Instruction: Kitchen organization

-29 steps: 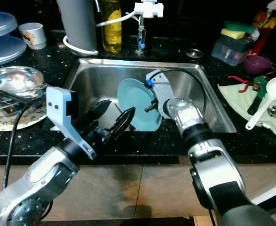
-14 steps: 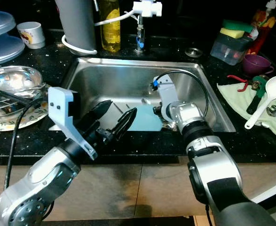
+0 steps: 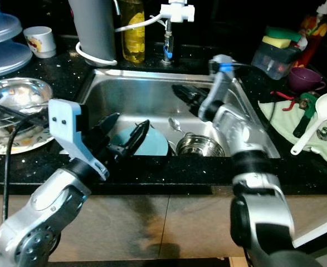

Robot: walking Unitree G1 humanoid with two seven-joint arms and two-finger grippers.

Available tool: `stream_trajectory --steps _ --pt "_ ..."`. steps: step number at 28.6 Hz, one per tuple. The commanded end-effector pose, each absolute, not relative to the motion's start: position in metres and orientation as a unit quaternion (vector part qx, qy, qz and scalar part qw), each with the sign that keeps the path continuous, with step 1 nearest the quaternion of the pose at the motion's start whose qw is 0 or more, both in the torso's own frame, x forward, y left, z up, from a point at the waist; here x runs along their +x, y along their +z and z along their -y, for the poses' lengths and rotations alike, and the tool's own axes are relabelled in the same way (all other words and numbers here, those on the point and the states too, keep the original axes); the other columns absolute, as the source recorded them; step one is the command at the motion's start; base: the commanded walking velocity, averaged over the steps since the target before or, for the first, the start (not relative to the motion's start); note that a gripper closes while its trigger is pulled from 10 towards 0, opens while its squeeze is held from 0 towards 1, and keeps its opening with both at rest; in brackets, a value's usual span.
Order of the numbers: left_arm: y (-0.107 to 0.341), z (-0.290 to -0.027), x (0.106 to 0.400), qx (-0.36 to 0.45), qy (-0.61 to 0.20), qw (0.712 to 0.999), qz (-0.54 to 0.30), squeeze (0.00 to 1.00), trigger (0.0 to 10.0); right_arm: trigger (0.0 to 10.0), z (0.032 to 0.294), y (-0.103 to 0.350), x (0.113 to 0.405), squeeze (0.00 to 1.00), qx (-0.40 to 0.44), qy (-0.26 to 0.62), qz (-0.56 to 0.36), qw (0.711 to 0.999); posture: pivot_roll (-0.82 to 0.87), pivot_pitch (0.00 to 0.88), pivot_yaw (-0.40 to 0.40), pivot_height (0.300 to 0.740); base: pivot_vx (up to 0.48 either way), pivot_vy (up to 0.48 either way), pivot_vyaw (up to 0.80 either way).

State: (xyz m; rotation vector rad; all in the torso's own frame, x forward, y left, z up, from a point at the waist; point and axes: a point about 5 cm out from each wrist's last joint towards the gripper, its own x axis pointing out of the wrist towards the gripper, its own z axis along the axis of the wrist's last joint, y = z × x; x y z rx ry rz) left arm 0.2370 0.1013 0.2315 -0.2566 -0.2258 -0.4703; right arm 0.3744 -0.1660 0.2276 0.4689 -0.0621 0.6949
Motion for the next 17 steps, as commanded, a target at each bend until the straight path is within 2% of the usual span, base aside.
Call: stream_trajectory --steps 1,5,7,12,17 --pt "0.229 -0.100 0.240 -0.124 -0.225 0.961 0.107 0.00 10.0 10.0 0.179 0.237 0.365 0.00 0.247 0.353 0.074 0.899 0.07 0.000 -0.060 0.740 0.000 0.000 0.00" --pt "0.224 -0.099 0.241 -0.127 -0.222 0.961 0.100 0.00 10.0 10.0 0.194 0.232 0.354 0.00 0.290 0.351 0.102 0.885 0.06 0.000 -0.052 0.740 0.000 0.000 0.00" --pt "0.217 -0.099 0.240 -0.119 -0.211 0.967 0.084 0.00 10.0 10.0 0.187 0.229 0.342 0.00 0.288 0.390 0.098 0.869 0.06 0.000 -0.043 0.740 0.000 0.000 0.00" --pt "0.206 -0.099 0.240 -0.106 -0.207 0.970 0.064 0.00 10.0 10.0 0.183 0.220 0.333 0.00 0.304 0.394 0.089 0.863 0.06 0.000 -0.033 0.740 0.000 0.000 0.00" --pt "0.194 -0.098 0.237 -0.093 -0.210 0.972 0.043 0.00 10.0 10.0 0.184 0.207 0.325 0.00 0.310 0.377 0.080 0.869 0.06 0.000 -0.018 0.740 -0.335 0.000 0.00"
